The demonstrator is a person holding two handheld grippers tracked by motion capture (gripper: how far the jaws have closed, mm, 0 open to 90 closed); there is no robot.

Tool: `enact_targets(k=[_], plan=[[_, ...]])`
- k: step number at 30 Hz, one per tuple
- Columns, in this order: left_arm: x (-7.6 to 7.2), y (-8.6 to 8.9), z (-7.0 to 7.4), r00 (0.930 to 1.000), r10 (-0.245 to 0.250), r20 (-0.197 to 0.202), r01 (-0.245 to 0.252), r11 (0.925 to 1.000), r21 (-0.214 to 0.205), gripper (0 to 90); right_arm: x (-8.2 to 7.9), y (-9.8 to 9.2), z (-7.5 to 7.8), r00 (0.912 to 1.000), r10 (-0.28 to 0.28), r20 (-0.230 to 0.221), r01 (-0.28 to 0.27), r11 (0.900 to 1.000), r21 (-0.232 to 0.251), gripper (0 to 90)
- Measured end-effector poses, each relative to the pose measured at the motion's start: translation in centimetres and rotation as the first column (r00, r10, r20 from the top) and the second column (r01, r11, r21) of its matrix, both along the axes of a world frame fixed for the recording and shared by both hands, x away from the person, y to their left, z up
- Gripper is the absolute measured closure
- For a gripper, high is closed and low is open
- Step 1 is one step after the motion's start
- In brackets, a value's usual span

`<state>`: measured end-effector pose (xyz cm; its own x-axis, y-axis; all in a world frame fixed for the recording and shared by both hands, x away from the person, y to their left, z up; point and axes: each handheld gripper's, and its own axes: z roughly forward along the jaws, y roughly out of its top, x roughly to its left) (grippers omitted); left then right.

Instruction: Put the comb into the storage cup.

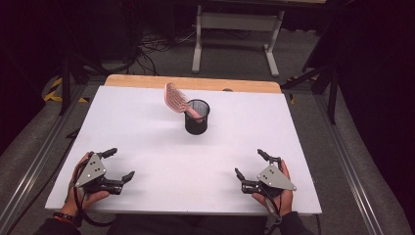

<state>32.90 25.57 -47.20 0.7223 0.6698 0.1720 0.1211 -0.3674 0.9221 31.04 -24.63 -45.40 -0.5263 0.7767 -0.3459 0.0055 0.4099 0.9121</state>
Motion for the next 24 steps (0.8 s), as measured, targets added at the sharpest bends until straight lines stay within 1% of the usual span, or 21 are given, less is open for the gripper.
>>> enact_targets(k=[7,10,12,18,24], plan=[[0.21,-0.17,-0.15,0.9999,-0.011,-0.005,0.011,0.9999,0.001,5.5,0.04,0.01,-0.03,1.0,0.001,-0.005,-0.001,1.0,-0.006,7.7],[0.13,-0.19,-0.12,0.9997,-0.02,-0.012,0.02,0.9998,-0.006,5.5,0.0,-0.06,0.01,1.0,0.003,-0.006,-0.003,1.0,-0.003,7.6],[0.02,-0.32,-0.14,0.9996,-0.025,-0.01,0.025,0.9997,0.001,5.5,0.01,-0.08,0.07,0.9999,0.008,-0.01,-0.008,0.9999,0.008,7.8],[-0.01,-0.33,-0.15,0.9997,-0.026,-0.004,0.026,0.9997,-0.001,5.5,-0.03,0.19,0.1,0.9999,0.012,-0.006,-0.012,0.9999,-0.002,7.8],[0.03,-0.32,-0.16,0.9997,-0.023,-0.003,0.023,0.9997,0.0,5.6,0.07,0.05,0.03,0.9999,0.007,-0.008,-0.007,1.0,-0.004,7.8]])
